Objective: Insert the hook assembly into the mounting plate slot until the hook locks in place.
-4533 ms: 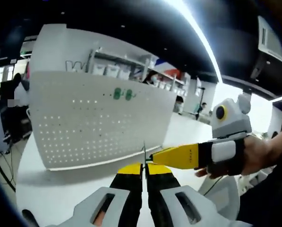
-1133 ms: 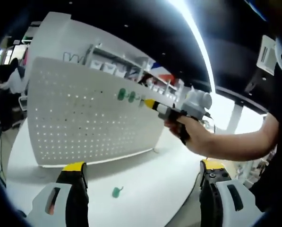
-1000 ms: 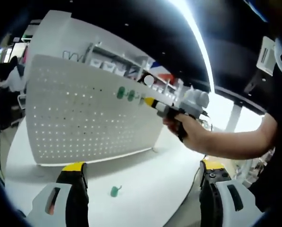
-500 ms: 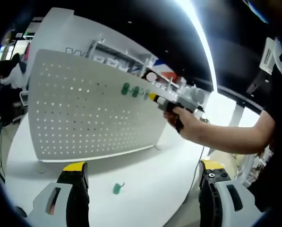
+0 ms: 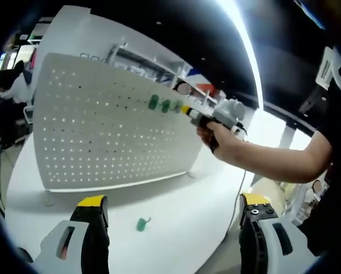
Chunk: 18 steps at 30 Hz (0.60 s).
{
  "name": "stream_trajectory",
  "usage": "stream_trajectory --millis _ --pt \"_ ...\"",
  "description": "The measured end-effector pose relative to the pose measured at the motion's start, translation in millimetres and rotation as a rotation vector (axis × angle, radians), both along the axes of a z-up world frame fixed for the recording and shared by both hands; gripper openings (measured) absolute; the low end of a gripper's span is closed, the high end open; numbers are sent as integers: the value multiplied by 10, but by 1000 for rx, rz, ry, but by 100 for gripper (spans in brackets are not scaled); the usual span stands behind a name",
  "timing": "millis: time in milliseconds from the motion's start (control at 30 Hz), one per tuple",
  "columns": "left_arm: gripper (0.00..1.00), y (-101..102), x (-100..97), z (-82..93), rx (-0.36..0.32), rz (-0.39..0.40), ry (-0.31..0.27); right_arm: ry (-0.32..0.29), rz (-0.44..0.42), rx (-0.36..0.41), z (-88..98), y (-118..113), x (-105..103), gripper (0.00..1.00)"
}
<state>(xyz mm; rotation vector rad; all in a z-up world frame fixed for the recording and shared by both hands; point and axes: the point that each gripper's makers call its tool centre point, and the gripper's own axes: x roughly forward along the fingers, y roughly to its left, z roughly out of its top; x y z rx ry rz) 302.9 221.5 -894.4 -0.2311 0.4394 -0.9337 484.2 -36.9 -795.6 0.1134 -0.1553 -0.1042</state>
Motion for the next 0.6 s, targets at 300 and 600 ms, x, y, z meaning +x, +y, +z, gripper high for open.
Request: stream_trajectory --millis 300,600 --pt "95 60 33 -29 2 10 13 -5 -2 23 -76 -16 33 0" --pt "95 78 60 -49 2 15 16 -12 -2 30 -133 -1 82 0"
